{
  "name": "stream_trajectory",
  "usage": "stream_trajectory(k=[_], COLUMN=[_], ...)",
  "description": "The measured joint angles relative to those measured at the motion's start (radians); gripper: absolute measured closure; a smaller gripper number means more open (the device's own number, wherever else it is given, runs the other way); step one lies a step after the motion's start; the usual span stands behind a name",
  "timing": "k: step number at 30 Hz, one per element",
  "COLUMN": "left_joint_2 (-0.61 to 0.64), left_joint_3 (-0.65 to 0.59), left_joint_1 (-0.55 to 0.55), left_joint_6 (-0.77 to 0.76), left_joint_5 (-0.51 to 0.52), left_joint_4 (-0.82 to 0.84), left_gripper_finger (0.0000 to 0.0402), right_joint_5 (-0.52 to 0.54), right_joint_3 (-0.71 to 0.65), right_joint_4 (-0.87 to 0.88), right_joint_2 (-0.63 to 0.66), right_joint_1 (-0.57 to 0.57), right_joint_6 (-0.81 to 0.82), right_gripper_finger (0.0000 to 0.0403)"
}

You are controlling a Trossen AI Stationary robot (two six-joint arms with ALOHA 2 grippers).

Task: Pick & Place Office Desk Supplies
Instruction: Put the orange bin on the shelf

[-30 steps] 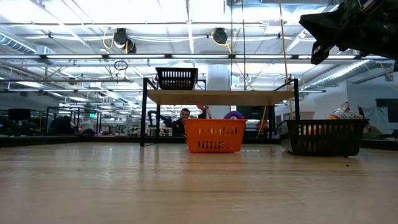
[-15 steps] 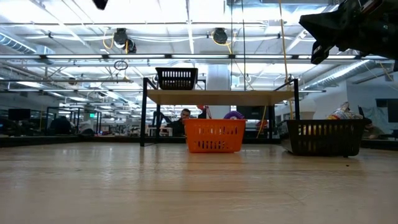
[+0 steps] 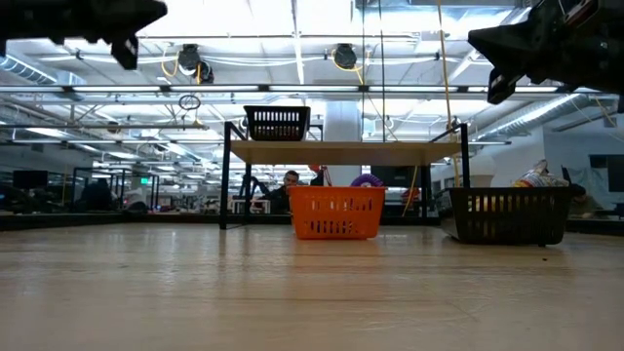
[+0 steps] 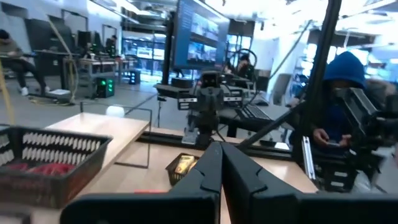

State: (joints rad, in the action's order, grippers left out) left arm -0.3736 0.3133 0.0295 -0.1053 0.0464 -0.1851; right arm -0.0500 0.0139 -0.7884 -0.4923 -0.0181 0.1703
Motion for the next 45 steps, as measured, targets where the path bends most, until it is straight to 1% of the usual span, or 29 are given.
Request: stream_trajectory(k=[4, 8, 12, 14, 17, 20, 23, 32, 35, 38, 40, 41, 42, 43, 45], left_joint_2=[0.09, 0.163, 0.215, 0.232, 0.249, 0.259, 0.259, 0.256, 0.255, 0.255, 0.255, 0.255, 0.255, 0.255, 0.255], left_joint_3=[-0.082, -0.13, -0.141, -0.155, -0.197, -0.248, -0.301, -0.299, -0.299, -0.297, -0.297, -0.297, -0.297, -0.297, -0.297], left_joint_1=[-0.001, -0.023, -0.074, -0.09, -0.097, -0.096, -0.096, -0.096, -0.096, -0.096, -0.096, -0.096, -0.096, -0.096, -0.096], left_joint_6=[-0.006, 0.012, -0.01, -0.036, -0.059, -0.083, -0.099, -0.111, -0.116, -0.128, -0.13, -0.129, -0.129, -0.129, -0.126], left_joint_5=[0.033, 0.067, 0.062, 0.031, -0.017, -0.013, -0.01, -0.016, 0.012, 0.048, 0.055, 0.057, 0.058, 0.06, 0.066], left_joint_4=[-0.001, 0.011, 0.081, 0.089, 0.057, 0.037, -0.018, 0.09, 0.142, 0.158, 0.157, 0.155, 0.154, 0.152, 0.15], left_gripper_finger=[0.0399, 0.04, 0.0399, 0.04, 0.04, 0.04, 0.04, 0.0397, 0.0397, 0.0397, 0.0397, 0.0397, 0.0397, 0.0397, 0.0397], right_joint_5=[0.003, 0.008, 0.053, 0.053, 0.051, 0.05, 0.05, 0.049, 0.049, 0.054, 0.089, 0.111, 0.137, 0.165, 0.223], right_joint_3=[0.0, 0.0, 0.0, 0.0, 0.0, 0.0, 0.0, 0.0, 0.0, 0.003, 0.041, 0.071, 0.111, 0.163, 0.295], right_joint_4=[0.014, 0.011, 0.014, 0.015, 0.014, 0.015, 0.018, 0.063, 0.087, 0.115, 0.175, 0.239, 0.365, 0.443, 0.52], right_joint_2=[0.0, 0.0, 0.0, 0.0, 0.0, 0.0, 0.0, 0.0, 0.0, -0.002, -0.014, -0.03, -0.057, -0.096, -0.178], right_joint_1=[0.0, 0.0, 0.0, 0.0, 0.0, 0.0, 0.0, 0.0, 0.0, 0.0, 0.007, 0.019, 0.039, 0.06, 0.107], right_joint_6=[0.0, 0.0, 0.001, 0.0, 0.0, 0.0, 0.0, 0.0, 0.0, 0.019, 0.039, 0.034, 0.02, 0.001, -0.042], right_gripper_finger=[0.0399, 0.0399, 0.0399, 0.0399, 0.0399, 0.0399, 0.0399, 0.0399, 0.0399, 0.0399, 0.0401, 0.0402, 0.0402, 0.0402, 0.0402])
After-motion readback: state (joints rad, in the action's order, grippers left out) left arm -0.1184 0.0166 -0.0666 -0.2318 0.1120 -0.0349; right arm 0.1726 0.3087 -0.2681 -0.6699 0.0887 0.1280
